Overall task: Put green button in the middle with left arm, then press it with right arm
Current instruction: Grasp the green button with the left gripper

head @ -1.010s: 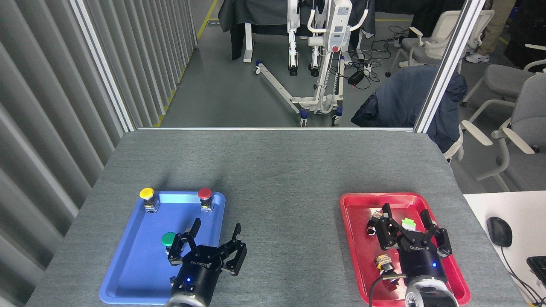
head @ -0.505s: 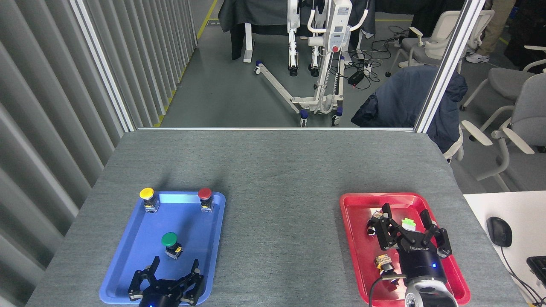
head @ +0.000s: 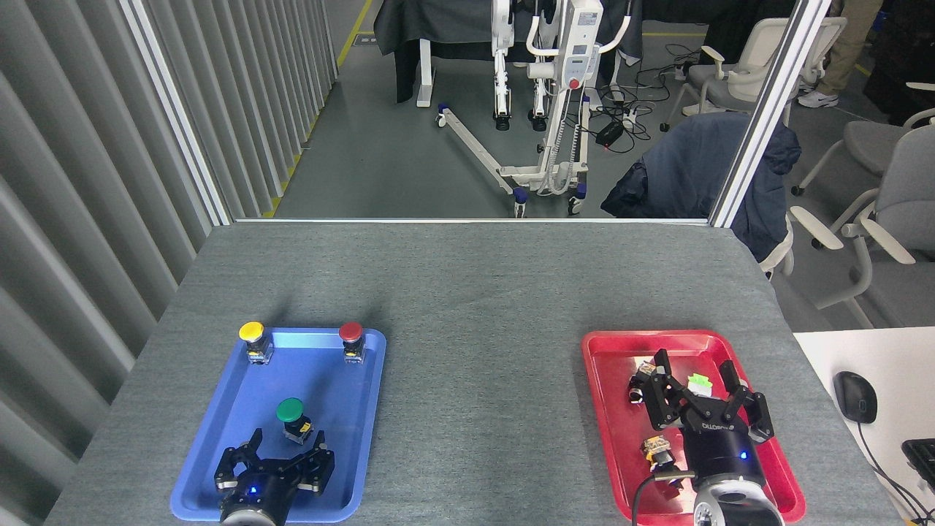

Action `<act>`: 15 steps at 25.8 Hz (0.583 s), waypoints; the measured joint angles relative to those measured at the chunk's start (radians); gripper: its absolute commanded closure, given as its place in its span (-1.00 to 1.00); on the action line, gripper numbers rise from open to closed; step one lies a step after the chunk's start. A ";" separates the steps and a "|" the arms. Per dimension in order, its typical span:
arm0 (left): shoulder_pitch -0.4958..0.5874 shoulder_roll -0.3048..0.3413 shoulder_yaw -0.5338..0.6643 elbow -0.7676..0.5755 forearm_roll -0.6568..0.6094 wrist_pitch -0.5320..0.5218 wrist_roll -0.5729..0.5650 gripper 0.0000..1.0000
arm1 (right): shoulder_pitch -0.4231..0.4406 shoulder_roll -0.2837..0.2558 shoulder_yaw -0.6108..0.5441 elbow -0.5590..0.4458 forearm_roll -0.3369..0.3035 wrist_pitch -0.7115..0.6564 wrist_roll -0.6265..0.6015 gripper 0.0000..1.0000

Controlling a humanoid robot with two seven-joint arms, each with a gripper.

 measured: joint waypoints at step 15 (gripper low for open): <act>-0.084 0.010 -0.001 0.104 -0.005 0.000 -0.002 0.62 | 0.000 -0.004 -0.002 0.000 0.000 0.000 0.004 -1.00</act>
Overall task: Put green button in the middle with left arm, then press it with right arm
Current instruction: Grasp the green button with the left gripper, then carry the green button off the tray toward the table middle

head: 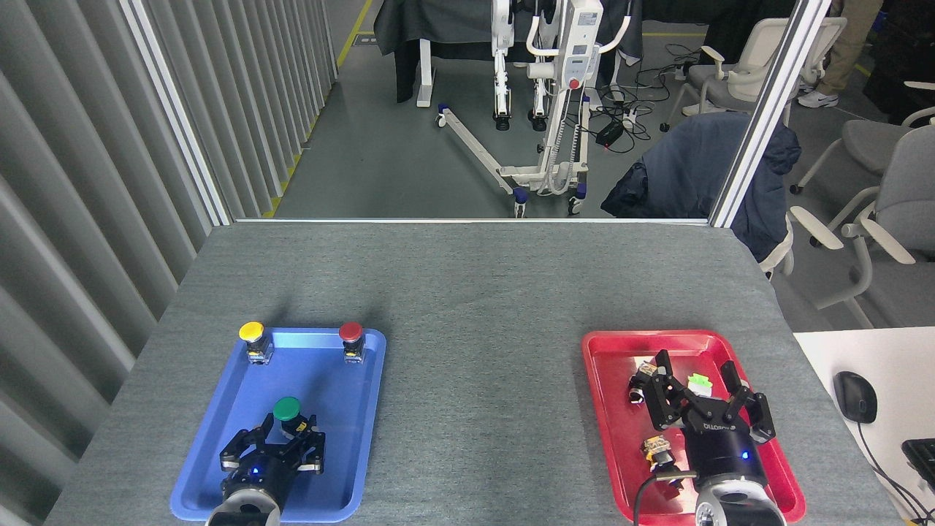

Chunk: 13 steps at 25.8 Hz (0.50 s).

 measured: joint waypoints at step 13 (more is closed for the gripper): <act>0.014 -0.007 -0.016 -0.179 0.002 -0.091 0.002 1.00 | 0.000 -0.002 0.000 0.000 0.000 -0.003 0.001 -1.00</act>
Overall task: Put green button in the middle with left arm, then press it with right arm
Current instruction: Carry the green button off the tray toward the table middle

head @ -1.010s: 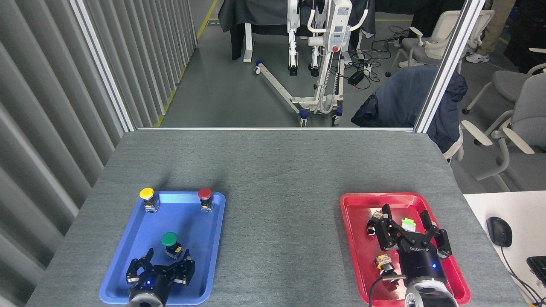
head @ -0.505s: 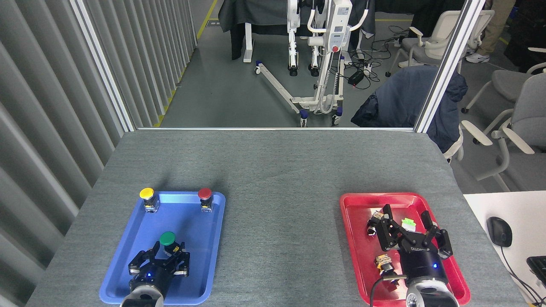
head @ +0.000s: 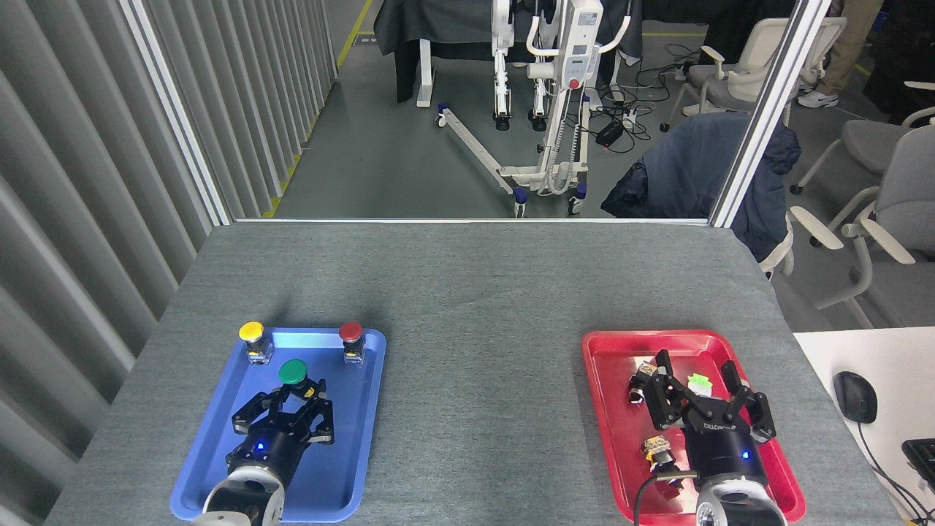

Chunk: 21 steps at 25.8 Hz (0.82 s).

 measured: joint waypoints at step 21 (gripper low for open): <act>-0.282 -0.198 -0.523 0.422 0.001 -0.048 0.006 0.28 | 0.001 0.002 0.000 0.000 0.000 -0.001 -0.001 -1.00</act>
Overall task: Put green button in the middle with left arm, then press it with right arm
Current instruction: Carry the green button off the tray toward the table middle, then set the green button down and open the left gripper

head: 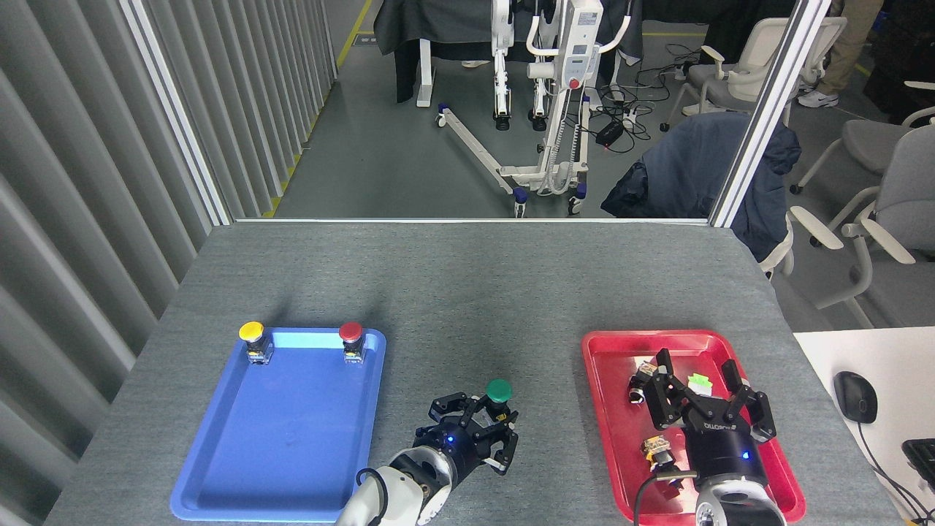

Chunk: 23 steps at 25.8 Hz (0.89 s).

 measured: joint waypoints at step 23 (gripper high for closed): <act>0.127 0.060 -0.003 -0.183 -0.006 -0.065 0.006 -0.95 | -0.008 -0.012 0.002 0.002 -0.006 0.003 0.008 -0.84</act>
